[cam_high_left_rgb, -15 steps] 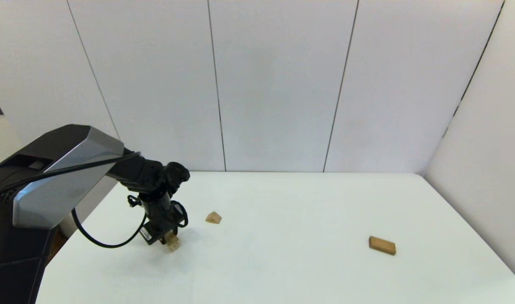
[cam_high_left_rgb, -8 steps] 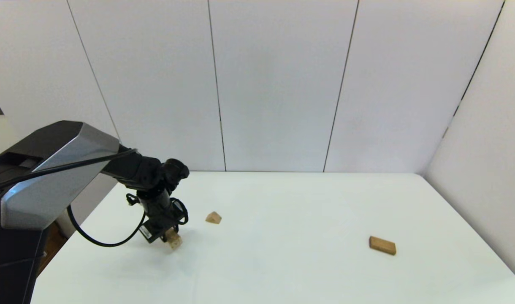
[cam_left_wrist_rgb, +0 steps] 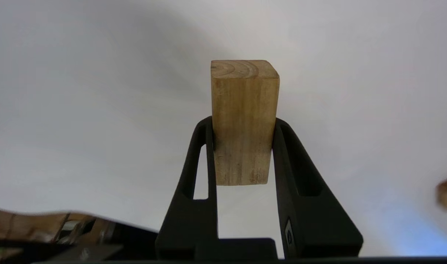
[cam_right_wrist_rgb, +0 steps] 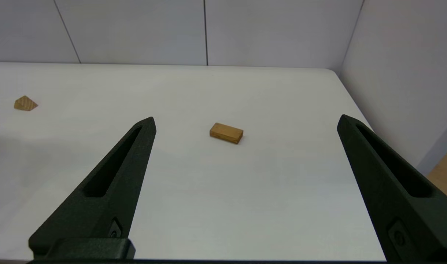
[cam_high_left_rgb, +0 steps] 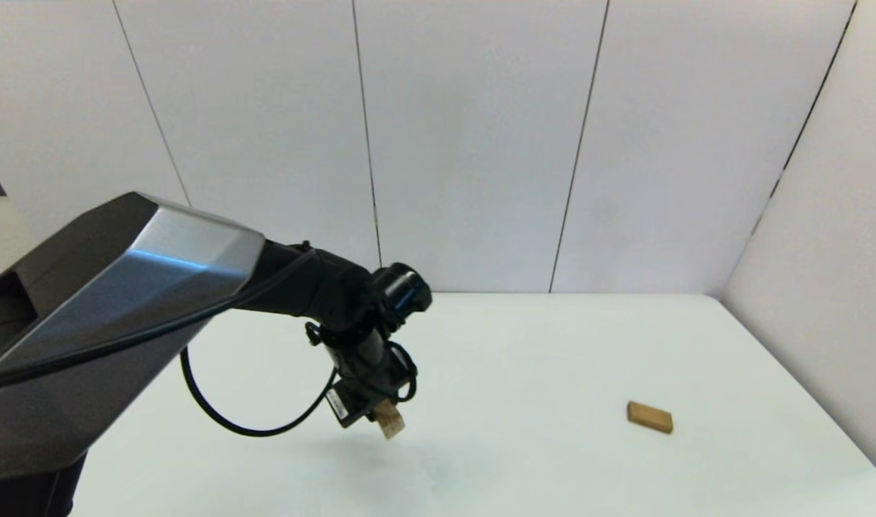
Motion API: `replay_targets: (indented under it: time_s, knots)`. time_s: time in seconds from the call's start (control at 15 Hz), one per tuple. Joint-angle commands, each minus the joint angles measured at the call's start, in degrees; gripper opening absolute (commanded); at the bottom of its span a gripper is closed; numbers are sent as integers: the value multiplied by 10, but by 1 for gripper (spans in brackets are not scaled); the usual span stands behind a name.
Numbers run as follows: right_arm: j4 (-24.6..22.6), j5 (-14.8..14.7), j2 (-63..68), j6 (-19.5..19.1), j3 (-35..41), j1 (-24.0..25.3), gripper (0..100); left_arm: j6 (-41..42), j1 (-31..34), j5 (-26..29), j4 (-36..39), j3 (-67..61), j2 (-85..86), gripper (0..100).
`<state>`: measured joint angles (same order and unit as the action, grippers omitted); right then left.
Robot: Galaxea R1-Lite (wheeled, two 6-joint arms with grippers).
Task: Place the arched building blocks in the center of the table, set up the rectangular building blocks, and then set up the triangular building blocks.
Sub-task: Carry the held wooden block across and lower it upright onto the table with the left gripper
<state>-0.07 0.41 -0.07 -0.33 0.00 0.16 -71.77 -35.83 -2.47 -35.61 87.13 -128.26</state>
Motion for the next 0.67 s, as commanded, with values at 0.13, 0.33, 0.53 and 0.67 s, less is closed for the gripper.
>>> replay_targets:
  time_s: [0.13,0.33,0.53,0.67]
  knots:
    - [0,0,0,0,0,0,100,137,-90,46,-16,51,-23,0]
    - [0,0,0,0,0,1,100,403,-94,100,-33,75,-26,0]
    - [0,0,0,0,0,0,100,693,-80,116,-98,88,-18,0]
    - [0,0,0,0,0,0,100,843,-76,134,-126,110,-31,0]
